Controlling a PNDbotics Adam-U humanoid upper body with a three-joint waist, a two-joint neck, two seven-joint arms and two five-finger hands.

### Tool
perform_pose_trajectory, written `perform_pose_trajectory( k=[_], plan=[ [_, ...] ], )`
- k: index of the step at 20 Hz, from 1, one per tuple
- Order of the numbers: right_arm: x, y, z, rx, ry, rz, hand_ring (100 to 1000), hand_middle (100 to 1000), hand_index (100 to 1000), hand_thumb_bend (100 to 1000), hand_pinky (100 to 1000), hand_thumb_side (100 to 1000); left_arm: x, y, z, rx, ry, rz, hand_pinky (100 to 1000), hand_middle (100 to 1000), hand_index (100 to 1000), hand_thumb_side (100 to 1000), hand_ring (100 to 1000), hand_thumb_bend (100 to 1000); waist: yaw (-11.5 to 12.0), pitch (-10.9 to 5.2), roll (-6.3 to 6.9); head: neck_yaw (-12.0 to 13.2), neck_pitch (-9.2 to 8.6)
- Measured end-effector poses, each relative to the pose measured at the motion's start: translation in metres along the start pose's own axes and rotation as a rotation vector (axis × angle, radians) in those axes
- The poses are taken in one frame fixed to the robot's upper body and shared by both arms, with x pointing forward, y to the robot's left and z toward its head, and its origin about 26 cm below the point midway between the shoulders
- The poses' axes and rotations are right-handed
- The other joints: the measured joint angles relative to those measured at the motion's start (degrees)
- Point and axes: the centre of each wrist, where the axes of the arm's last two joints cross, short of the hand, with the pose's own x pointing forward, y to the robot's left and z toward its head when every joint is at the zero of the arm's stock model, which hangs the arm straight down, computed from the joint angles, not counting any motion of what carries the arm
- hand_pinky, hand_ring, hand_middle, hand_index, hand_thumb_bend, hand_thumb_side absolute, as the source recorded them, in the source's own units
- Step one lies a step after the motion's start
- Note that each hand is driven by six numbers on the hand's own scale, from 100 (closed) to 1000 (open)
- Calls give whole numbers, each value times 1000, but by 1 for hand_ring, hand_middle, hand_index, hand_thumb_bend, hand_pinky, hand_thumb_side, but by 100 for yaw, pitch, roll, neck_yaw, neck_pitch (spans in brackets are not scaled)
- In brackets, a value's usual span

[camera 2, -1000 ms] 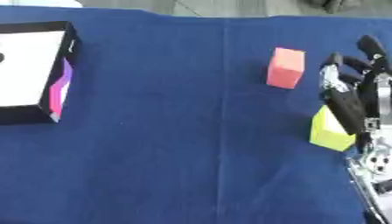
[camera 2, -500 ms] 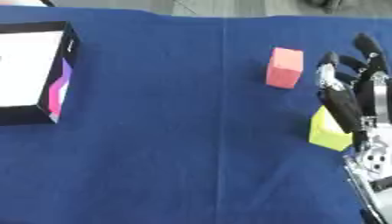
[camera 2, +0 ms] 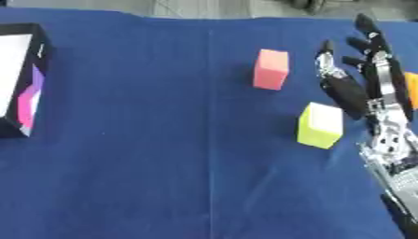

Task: Pick up the objects with one hand, pass them to the other hand, and then place them into the box on the other side of the table.

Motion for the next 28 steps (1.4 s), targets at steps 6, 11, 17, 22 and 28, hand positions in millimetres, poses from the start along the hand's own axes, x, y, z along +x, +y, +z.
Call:
perform_pose_trajectory(
  k=[6,11,17,22,28],
  plan=[
    [-11,-4,12,170,75,183,971,995,988,214,902,397,-1,3,0,-1,2,-19,788,771,913,912,714,228,-22,-11,-91,24,0],
    [-17,-14,17,286,141,330,967,967,967,304,918,304,-2,4,0,-2,4,-25,788,770,913,914,714,227,14,-11,-110,39,-3],
    [-4,-37,2,380,179,429,975,968,957,365,930,212,-2,3,0,-11,9,-28,788,770,913,916,713,226,66,-11,-109,18,-6],
    [16,-64,-17,414,186,467,977,972,958,354,932,207,-2,2,1,-14,10,-29,788,770,913,917,713,226,72,-11,-121,-11,-7],
    [29,-78,-26,487,229,442,992,975,951,420,948,190,-2,3,0,-19,7,-41,788,770,913,919,713,226,59,-9,-214,-18,-10]
  ],
)
